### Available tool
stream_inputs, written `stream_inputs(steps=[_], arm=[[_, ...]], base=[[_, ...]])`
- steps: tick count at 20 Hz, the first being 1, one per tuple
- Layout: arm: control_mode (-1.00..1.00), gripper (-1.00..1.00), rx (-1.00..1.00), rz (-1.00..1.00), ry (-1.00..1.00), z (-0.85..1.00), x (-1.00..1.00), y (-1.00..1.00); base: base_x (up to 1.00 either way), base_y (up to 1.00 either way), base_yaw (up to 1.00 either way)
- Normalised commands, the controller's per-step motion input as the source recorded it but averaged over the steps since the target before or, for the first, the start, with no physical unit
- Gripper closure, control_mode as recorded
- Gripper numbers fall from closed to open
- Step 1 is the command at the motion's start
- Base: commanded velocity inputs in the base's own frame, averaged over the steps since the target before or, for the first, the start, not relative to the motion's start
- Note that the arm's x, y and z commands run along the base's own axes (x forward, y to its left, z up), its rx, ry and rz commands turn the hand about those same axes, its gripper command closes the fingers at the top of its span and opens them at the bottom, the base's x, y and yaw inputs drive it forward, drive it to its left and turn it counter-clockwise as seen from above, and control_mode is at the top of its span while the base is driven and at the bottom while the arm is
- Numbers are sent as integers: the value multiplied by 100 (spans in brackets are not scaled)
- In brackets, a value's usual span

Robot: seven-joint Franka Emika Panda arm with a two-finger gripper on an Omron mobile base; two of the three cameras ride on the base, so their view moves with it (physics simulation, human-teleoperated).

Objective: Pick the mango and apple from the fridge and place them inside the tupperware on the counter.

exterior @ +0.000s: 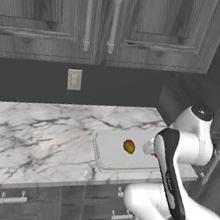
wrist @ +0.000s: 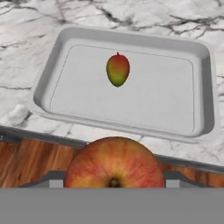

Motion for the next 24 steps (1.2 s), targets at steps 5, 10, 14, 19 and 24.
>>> stream_inputs(steps=[5,10,14,19,24], arm=[[-100,100,0,0,0,-26,63,-48],[-100,100,0,0,0,-31,77,-15],[-100,100,0,0,0,-26,74,-1],[-100,100,0,0,0,-30,64,-4],[-100,100,0,0,0,-37,45,-11]], base=[[0,0,0],[0,0,0],[0,0,0],[0,0,0],[0,0,0]])
